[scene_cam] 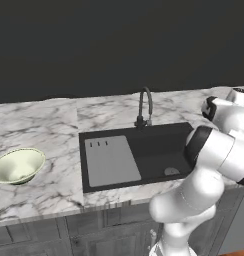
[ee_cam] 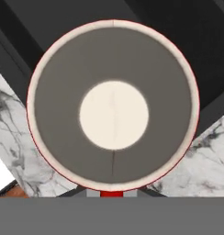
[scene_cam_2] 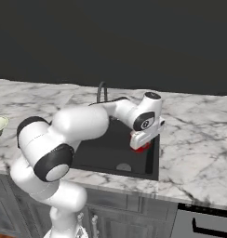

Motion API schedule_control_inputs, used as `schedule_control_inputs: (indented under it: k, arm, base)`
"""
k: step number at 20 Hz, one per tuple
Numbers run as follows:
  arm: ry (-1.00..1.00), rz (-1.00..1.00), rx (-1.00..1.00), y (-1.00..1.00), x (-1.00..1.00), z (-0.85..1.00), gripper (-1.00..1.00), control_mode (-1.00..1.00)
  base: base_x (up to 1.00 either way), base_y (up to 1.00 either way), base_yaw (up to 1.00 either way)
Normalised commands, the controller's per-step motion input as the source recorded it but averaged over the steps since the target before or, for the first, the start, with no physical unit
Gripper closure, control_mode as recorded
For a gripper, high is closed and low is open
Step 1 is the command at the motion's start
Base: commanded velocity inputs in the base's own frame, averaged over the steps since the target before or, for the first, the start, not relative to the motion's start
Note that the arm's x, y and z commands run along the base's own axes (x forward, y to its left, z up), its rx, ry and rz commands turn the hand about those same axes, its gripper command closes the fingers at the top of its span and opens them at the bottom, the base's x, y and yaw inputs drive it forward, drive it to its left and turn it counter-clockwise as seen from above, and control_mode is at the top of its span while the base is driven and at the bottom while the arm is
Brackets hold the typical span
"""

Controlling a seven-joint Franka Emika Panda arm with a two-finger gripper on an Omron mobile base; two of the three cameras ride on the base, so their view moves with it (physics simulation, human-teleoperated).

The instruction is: Pick the mug and place it in the sink. Pick the bowl and place it in the open cabinet and then close the cabinet.

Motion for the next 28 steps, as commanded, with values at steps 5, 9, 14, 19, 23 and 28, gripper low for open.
schedule_control_inputs:
  k: [5,9,14,19,23,28]
  arm:
    - [0.01,0.03,0.02,0.44,0.24,-0.06,1.0,-1.0]
    - [0.0,0.05,0.02,0.41,0.21,-0.21,1.0,-1.0]
    - [0.0,0.04,0.0,0.31,0.27,-0.27,1.0,-1.0]
    - [0.0,0.04,0.0,0.29,0.37,-0.3,1.0,-1.0]
    - [0.0,0.06,0.0,0.17,0.27,-0.28,1.0,-1.0]
    - [0.0,0.05,0.0,0.08,0.31,-0.24,1.0,-1.0]
  base:
    - [0.0,0.0,0.0]
    - [0.0,0.0,0.0]
    - [0.0,0.0,0.0]
    - [0.0,0.0,0.0]
    - [0.0,0.0,0.0]
    - [0.0,0.0,0.0]
